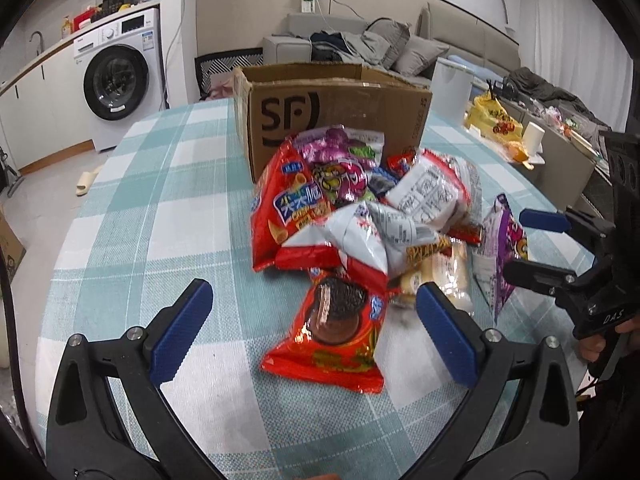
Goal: Organize snacks
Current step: 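Grasp the red cookie pack with the left gripper while the right grasps the purple grape bag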
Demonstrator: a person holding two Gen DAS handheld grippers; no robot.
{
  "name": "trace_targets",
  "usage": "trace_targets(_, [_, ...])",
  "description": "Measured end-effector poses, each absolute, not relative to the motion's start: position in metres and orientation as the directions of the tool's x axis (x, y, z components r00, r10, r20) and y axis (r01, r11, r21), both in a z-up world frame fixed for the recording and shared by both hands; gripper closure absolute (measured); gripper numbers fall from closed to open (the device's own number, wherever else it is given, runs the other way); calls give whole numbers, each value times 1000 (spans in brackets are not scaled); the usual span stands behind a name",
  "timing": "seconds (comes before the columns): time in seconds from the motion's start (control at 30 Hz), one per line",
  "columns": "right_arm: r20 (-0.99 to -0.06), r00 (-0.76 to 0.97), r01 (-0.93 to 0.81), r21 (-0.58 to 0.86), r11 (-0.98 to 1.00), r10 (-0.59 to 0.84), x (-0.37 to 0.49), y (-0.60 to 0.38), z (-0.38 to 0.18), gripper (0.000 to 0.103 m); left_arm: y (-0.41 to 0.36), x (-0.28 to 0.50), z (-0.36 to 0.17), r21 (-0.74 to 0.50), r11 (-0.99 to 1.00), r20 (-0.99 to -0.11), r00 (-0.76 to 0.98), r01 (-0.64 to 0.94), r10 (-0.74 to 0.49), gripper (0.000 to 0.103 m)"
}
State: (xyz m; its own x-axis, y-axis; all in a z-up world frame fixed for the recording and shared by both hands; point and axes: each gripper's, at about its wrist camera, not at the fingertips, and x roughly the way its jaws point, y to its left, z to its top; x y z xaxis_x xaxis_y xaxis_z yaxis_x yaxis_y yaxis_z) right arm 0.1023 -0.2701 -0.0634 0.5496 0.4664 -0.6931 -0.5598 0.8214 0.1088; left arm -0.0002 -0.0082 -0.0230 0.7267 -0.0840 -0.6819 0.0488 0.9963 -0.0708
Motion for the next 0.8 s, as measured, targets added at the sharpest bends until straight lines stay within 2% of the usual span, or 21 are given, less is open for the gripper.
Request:
trace_targets(0.17, [-713, 520, -570, 122, 812, 471, 102, -269, -69, 1, -17, 0, -32, -28, 996, -720, 690, 82, -77, 2])
trace_targets(0.5, [-731, 484, -572, 151, 806, 481, 105, -269, -76, 4, -19, 6, -45, -46, 993, -753, 649, 107, -105, 14])
trace_targets(0.57, [-739, 472, -569, 162, 806, 481, 107, -268, -78, 12, -16, 8, -46, -57, 993, -761, 639, 105, -111, 19])
trace_targets(0.77, [-756, 446, -568, 174, 804, 479, 109, -266, -84, 25, -14, 14, -53, -87, 990, -784, 605, 114, -139, 39])
trace_targets(0.8, [-755, 444, -571, 177, 802, 483, 109, -266, -84, 26, -13, 14, -53, -91, 989, -783, 606, 118, -144, 46])
